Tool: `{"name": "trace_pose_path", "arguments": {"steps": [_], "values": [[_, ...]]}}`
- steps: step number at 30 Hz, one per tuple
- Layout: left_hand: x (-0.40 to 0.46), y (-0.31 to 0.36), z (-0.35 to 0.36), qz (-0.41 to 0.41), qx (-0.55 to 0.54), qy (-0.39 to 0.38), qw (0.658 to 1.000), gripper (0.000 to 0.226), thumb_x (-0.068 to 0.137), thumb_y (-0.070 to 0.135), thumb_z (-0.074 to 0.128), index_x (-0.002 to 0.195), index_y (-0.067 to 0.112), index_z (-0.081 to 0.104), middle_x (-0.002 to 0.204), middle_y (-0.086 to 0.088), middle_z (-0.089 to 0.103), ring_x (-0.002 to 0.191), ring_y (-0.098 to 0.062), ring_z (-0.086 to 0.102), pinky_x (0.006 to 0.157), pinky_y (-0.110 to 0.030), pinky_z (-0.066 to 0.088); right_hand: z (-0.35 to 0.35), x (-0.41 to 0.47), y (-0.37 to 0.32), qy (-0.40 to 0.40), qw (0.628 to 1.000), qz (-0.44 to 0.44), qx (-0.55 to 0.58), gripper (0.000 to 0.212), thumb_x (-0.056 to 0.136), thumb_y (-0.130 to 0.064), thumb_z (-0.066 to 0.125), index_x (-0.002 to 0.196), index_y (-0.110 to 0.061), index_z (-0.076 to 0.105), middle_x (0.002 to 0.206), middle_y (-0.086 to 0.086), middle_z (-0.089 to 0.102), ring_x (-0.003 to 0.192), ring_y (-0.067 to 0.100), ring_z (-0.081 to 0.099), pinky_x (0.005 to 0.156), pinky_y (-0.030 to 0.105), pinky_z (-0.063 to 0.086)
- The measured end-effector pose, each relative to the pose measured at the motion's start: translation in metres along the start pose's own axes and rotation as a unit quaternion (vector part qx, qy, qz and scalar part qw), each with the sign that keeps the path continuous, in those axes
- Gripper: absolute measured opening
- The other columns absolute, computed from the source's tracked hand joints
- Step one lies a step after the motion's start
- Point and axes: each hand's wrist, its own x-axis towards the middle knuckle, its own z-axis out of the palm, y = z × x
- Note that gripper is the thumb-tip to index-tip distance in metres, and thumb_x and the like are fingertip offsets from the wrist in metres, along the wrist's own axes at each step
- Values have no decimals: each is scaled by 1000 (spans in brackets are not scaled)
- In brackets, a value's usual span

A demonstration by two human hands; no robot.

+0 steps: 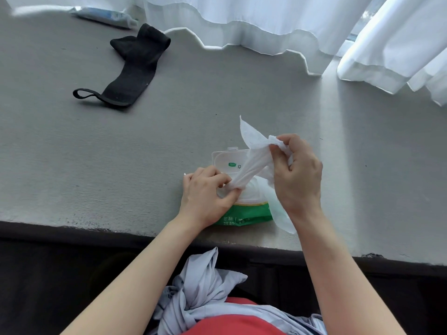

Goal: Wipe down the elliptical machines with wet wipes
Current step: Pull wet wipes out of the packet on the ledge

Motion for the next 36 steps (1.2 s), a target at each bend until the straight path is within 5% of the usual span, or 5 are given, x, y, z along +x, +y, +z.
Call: {"name": "trace_pose_path", "arguments": {"steps": [7,11,17,26,36], "values": [[-1,5,0,-24,-18,0,1000,46,74,68,54,79,25,68,90,16,55,90,-9,50,77,-28,18,-13,6,20,-101,990,67,-74,15,96,-8,55,108,-9,63,92,2,57,77,13,44,61,17,29],[-1,7,-4,-41,-87,-7,995,48,73,66,44,81,27,70,85,18,59,91,-13,57,89,-36,33,-12,1,17,-186,975,-42,-111,42,90,3,49,124,-16,65,106,6,52,81,14,47,65,16,30],[5,15,-10,-61,-70,11,996,20,90,41,56,88,30,73,80,13,68,91,-17,62,85,-33,31,11,-17,10,-290,946,-82,-123,25,92,-35,64,111,-19,70,114,0,51,81,12,49,71,26,40],[4,17,-10,-88,-40,12,995,23,80,42,76,89,28,59,79,16,59,84,-10,57,74,-24,17,5,10,11,-216,975,45,-24,13,96,-22,61,91,-11,67,84,2,61,79,16,50,62,10,33],[-2,7,2,-14,12,67,998,12,82,25,73,86,22,62,83,11,65,75,-16,63,78,-31,24,-22,41,0,-95,993,66,5,11,95,-23,60,87,-15,62,72,-10,55,75,14,48,65,23,31]]}}
